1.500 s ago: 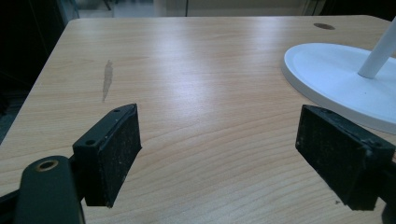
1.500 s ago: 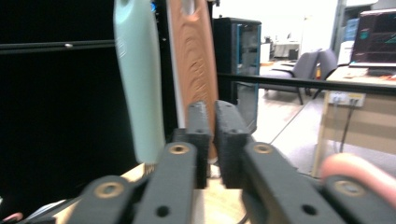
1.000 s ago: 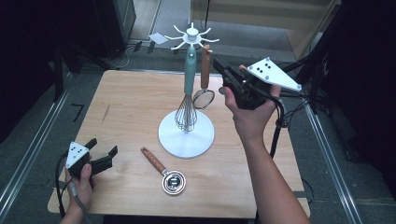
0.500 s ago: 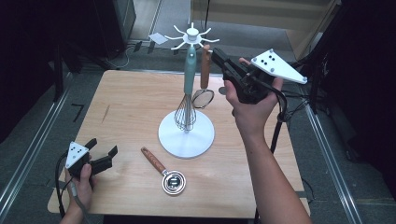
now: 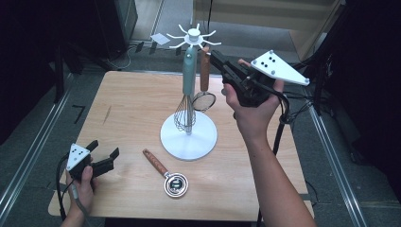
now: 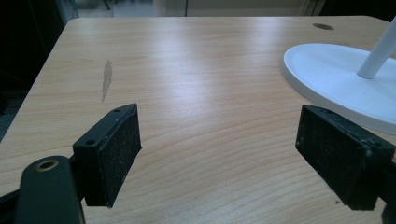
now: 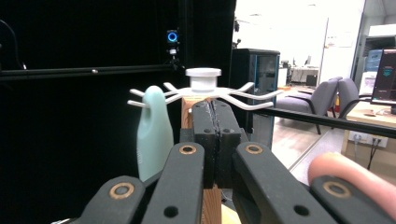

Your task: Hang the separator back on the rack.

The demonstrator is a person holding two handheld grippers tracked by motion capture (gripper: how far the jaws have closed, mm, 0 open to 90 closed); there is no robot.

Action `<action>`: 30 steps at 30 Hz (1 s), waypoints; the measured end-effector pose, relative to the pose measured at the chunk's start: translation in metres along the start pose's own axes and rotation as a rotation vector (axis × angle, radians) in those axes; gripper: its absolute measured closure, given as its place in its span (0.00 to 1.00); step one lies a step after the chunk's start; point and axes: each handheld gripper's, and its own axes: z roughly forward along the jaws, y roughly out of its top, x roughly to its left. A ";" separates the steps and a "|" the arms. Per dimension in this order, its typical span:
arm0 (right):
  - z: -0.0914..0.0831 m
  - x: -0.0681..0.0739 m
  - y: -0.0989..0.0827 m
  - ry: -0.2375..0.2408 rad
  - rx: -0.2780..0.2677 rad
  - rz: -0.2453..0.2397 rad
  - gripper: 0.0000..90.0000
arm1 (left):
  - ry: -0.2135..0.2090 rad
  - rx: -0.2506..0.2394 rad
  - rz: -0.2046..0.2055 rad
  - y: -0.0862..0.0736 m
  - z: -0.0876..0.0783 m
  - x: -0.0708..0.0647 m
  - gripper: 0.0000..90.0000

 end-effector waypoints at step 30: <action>0.014 0.031 -0.005 0.059 0.016 -0.034 1.00 | -0.007 0.000 0.005 0.000 0.000 0.000 0.16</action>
